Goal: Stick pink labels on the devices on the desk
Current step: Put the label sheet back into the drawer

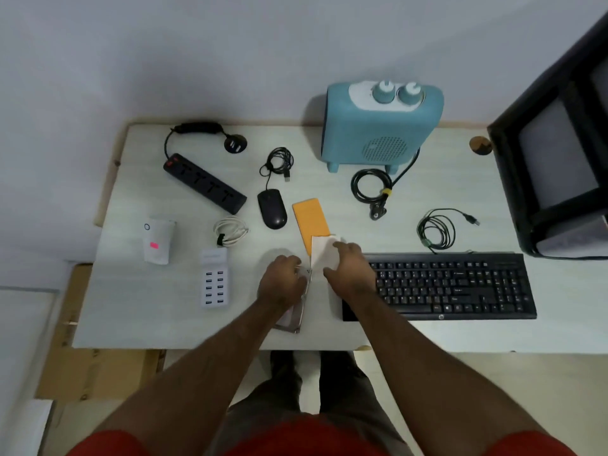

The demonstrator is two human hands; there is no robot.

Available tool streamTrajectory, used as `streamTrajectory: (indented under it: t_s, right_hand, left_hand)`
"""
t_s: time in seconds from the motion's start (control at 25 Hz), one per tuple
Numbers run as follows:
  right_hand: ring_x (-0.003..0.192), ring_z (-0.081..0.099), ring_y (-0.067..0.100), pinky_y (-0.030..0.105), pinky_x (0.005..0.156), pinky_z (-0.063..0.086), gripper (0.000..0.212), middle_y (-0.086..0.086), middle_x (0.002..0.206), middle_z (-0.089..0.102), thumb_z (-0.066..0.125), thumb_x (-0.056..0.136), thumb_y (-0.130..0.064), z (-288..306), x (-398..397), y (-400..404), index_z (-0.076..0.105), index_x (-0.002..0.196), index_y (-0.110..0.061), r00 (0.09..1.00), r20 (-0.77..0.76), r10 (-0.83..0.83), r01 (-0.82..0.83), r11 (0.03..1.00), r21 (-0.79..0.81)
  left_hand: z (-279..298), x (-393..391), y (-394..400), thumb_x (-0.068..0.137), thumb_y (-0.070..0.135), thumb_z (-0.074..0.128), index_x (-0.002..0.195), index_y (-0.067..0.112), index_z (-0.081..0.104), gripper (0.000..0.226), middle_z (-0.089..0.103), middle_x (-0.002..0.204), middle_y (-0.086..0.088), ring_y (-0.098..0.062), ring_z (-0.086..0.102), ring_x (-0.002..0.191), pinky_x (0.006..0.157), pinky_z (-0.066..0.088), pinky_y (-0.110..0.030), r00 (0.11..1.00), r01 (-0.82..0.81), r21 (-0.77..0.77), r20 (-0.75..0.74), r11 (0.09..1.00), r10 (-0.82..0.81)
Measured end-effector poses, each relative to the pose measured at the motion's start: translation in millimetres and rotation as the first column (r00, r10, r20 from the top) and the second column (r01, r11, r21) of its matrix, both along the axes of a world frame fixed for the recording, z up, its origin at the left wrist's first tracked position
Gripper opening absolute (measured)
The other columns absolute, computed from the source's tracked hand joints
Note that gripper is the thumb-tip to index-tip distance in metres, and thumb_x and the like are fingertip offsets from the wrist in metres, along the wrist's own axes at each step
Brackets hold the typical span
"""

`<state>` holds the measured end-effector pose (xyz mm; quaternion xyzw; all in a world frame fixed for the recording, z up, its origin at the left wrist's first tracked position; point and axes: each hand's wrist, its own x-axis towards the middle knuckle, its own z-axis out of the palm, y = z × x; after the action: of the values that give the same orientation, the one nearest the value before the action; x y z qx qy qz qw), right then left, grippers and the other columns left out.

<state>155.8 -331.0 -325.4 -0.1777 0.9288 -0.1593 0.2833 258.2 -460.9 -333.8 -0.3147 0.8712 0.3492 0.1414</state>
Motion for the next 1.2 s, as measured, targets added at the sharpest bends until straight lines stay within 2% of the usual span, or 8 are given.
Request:
streamTrajectory:
  t_s: [0.12, 0.28, 0.48, 0.6, 0.76, 0.92, 1.08, 1.2]
  right_hand:
    - [0.12, 0.057, 0.036, 0.046, 0.085, 0.055, 0.074, 0.008, 0.152, 0.039, 0.068, 0.086, -0.026, -15, -8, -9, 0.033, 0.151, -0.021, 0.999, -0.033, 0.023, -0.024, 1.0, -0.019]
    - [0.112, 0.062, 0.037, 0.046, 0.082, 0.055, 0.071, 0.01, 0.131, 0.059, 0.06, 0.09, -0.019, -31, -15, -20, 0.028, 0.151, -0.031, 0.994, -0.031, -0.105, 0.103, 0.994, -0.047]
    - [0.096, 0.067, 0.029, 0.038, 0.077, 0.054, 0.044, 0.005, 0.106, 0.071, 0.059, 0.089, -0.017, -21, -6, -17, 0.058, 0.132, -0.02, 0.941, -0.017, -0.339, 0.324, 0.912, -0.253]
    - [0.077, 0.068, 0.031, 0.042, 0.073, 0.057, 0.012, 0.012, 0.083, 0.073, 0.069, 0.083, -0.018, 10, 4, 6, 0.071, 0.088, -0.008, 0.806, 0.291, -0.516, 0.591, 0.666, -0.456]
    - [0.062, 0.067, 0.017, 0.03, 0.056, 0.056, 0.004, 0.006, 0.076, 0.071, 0.068, 0.089, -0.007, 79, 23, 74, 0.068, 0.086, -0.01, 0.572, 0.605, -0.553, 0.811, 0.273, -0.517]
    - [0.063, 0.065, 0.019, 0.028, 0.052, 0.053, 0.003, 0.008, 0.081, 0.071, 0.066, 0.093, -0.01, 121, 25, 158, 0.067, 0.094, -0.011, 0.497, 0.644, -0.582, 0.837, 0.123, -0.534]
    - [0.054, 0.052, 0.021, 0.031, 0.055, 0.051, 0.024, 0.011, 0.065, 0.058, 0.069, 0.089, -0.009, 143, 20, 253, 0.057, 0.068, -0.012, 0.454, 0.615, -0.645, 0.819, 0.03, -0.573]
    - [0.057, 0.056, 0.018, 0.029, 0.056, 0.054, 0.035, 0.005, 0.065, 0.058, 0.067, 0.089, -0.008, 149, 7, 332, 0.048, 0.061, -0.016, 0.382, 0.586, -0.714, 0.808, -0.049, -0.587]
  left_hand:
    - [-11, -7, 6, 0.084, 0.027, 0.058, 0.128, 0.009, 0.056, 0.048, 0.057, 0.126, -0.014, -0.032, 0.054, 0.113, 0.093, 0.047, -0.041, 0.999, -0.008, -0.004, -0.043, 1.0, 0.007]
    - [-24, -14, 9, 0.085, 0.023, 0.06, 0.129, 0.01, 0.056, 0.046, 0.055, 0.127, -0.014, -0.032, 0.054, 0.113, 0.094, 0.046, -0.039, 0.995, -0.072, -0.012, -0.063, 0.997, 0.071]
    - [-12, -16, 5, 0.085, 0.026, 0.064, 0.127, 0.015, 0.057, 0.044, 0.056, 0.122, -0.011, -0.028, 0.059, 0.108, 0.093, 0.051, -0.039, 0.977, -0.165, 0.082, -0.125, 0.983, 0.175]
    - [12, -21, 13, 0.088, 0.028, 0.065, 0.129, 0.014, 0.057, 0.044, 0.058, 0.122, -0.008, -0.023, 0.059, 0.109, 0.092, 0.047, -0.031, 0.961, -0.168, 0.213, -0.181, 0.962, 0.208]
    - [65, -37, 59, 0.089, 0.023, 0.066, 0.112, 0.011, 0.067, 0.026, 0.07, 0.107, -0.004, -0.019, 0.065, 0.099, 0.084, 0.049, -0.027, 0.949, 0.001, 0.352, -0.296, 0.936, 0.111]
    - [110, -60, 133, 0.087, 0.019, 0.068, 0.091, 0.013, 0.072, 0.008, 0.073, 0.086, -0.001, -0.022, 0.069, 0.083, 0.078, 0.057, -0.036, 0.932, 0.136, 0.449, -0.36, 0.883, 0.04]
    - [145, -87, 224, 0.089, 0.017, 0.067, 0.086, 0.017, 0.069, 0.004, 0.07, 0.082, 0.004, -0.01, 0.063, 0.072, 0.063, 0.047, -0.022, 0.928, 0.225, 0.528, -0.372, 0.819, -0.015]
    - [156, -114, 300, 0.089, 0.017, 0.066, 0.081, 0.019, 0.069, 0.009, 0.07, 0.082, 0.004, -0.008, 0.06, 0.065, 0.054, 0.044, -0.015, 0.918, 0.308, 0.512, -0.381, 0.802, -0.109]
